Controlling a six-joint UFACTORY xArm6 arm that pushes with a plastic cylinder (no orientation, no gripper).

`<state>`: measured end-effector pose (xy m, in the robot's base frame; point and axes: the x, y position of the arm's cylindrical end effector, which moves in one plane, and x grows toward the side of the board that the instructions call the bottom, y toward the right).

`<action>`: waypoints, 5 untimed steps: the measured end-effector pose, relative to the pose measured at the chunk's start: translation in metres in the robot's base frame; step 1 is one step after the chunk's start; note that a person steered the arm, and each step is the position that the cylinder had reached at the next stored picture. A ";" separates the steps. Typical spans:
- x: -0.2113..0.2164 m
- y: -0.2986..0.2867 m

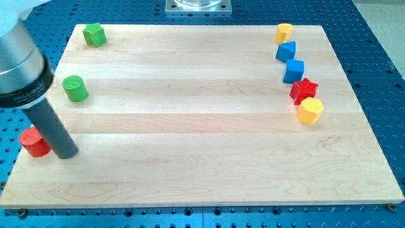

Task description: Move the red circle diagonally bottom right to the green circle

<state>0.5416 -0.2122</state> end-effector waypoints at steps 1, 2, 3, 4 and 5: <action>0.072 -0.042; 0.045 -0.091; -0.028 -0.071; -0.056 0.052; -0.048 0.120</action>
